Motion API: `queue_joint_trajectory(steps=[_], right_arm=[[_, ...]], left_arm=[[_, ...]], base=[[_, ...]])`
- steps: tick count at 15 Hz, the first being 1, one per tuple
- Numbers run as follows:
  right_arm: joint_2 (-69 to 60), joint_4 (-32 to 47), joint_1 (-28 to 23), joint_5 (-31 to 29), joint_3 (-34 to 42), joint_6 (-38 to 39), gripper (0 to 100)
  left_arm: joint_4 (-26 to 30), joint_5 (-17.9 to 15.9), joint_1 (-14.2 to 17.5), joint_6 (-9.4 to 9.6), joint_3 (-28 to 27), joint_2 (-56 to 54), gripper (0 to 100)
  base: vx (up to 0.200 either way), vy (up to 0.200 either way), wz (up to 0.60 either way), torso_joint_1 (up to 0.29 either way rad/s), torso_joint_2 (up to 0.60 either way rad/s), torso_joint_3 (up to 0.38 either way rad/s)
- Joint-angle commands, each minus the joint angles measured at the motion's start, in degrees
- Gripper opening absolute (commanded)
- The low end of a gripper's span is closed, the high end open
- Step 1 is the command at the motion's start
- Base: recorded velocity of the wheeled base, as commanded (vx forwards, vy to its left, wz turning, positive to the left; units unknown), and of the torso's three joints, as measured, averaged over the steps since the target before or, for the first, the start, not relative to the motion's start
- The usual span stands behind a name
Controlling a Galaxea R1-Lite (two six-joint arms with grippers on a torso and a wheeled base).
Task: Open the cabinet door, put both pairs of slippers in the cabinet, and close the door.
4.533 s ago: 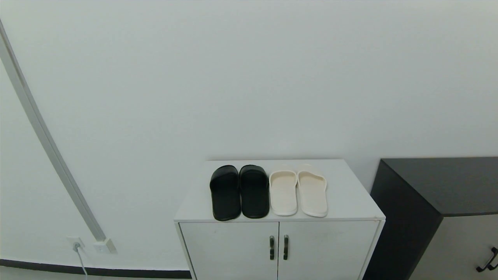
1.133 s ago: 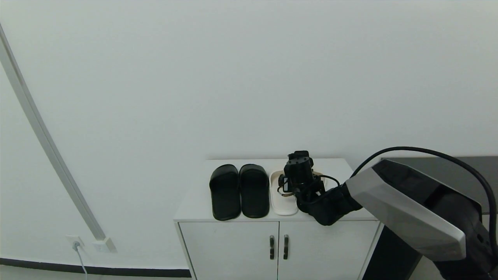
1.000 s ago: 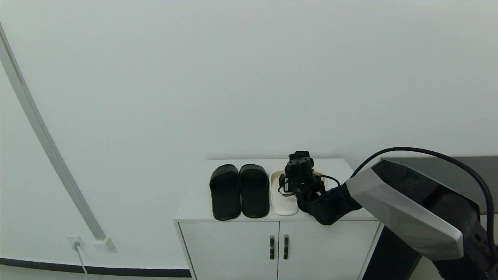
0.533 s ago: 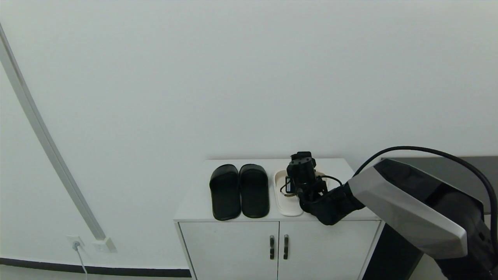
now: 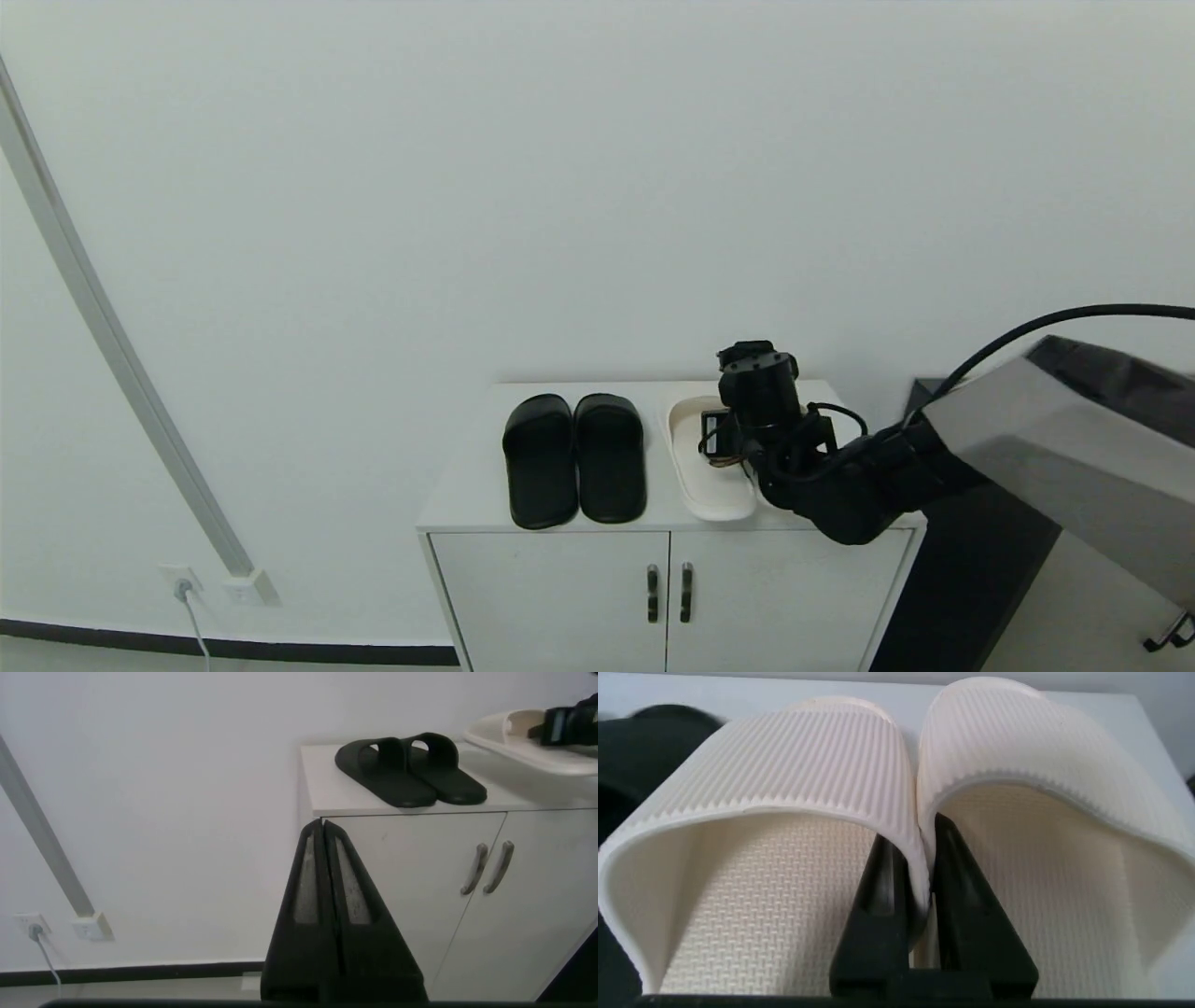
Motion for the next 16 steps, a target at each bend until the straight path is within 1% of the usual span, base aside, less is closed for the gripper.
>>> queue_joint_trajectory(steps=[1, 5, 6, 8, 10, 12, 14, 15, 16], right_arm=[[-13.88, -0.03, 3.05, 3.88, 10.14, -0.10, 0], [-29.26, -0.03, 7.62, 12.23, 23.59, -0.98, 0], [-32.07, -0.03, 7.88, 14.17, 25.88, -2.03, 0], [-35.50, -0.03, 8.94, 15.66, 28.87, -3.44, 0], [-38.92, -1.34, 9.91, 19.44, 33.26, -6.34, 0], [-39.80, -7.50, 9.82, 22.78, 37.57, -11.35, 0], [-39.45, -12.59, 9.82, 23.39, 40.91, -15.92, 0], [-38.31, -16.72, 9.82, 24.62, 42.66, -17.24, 0], [-37.87, -17.52, 9.82, 24.89, 42.75, -17.24, 0]], left_arm=[[0.02, -0.02, 0.01, -0.01, 0.01, 0.05, 0], [-0.07, 0.07, 0.01, 0.08, 0.01, 0.05, 0], [0.02, 0.07, 0.01, 0.08, 0.01, 0.05, 0], [-0.07, 0.15, 0.01, 0.08, 0.01, 0.05, 0], [0.02, 0.15, 0.01, 0.08, 0.01, 0.05, 0], [-0.07, 0.15, 0.01, 0.08, 0.01, 0.05, 0], [-0.07, 0.15, 0.01, 0.08, 0.01, 0.05, 0], [-0.07, 0.15, 0.01, 0.08, 0.01, 0.05, 0], [-0.07, 0.15, 0.01, 0.08, 0.01, 0.05, 0]], base=[[0.000, 0.000, 0.00, 0.000, 0.00, 0.000], [0.000, 0.000, 0.00, 0.000, 0.00, 0.000], [0.000, 0.000, 0.00, 0.000, 0.00, 0.000], [0.000, 0.000, 0.00, 0.000, 0.00, 0.000], [0.000, 0.000, 0.00, 0.000, 0.00, 0.000], [0.000, 0.000, 0.00, 0.000, 0.00, 0.000], [0.000, 0.000, 0.00, 0.000, 0.00, 0.000], [0.000, 0.000, 0.00, 0.000, 0.00, 0.000], [0.000, 0.000, 0.00, 0.000, 0.00, 0.000]])
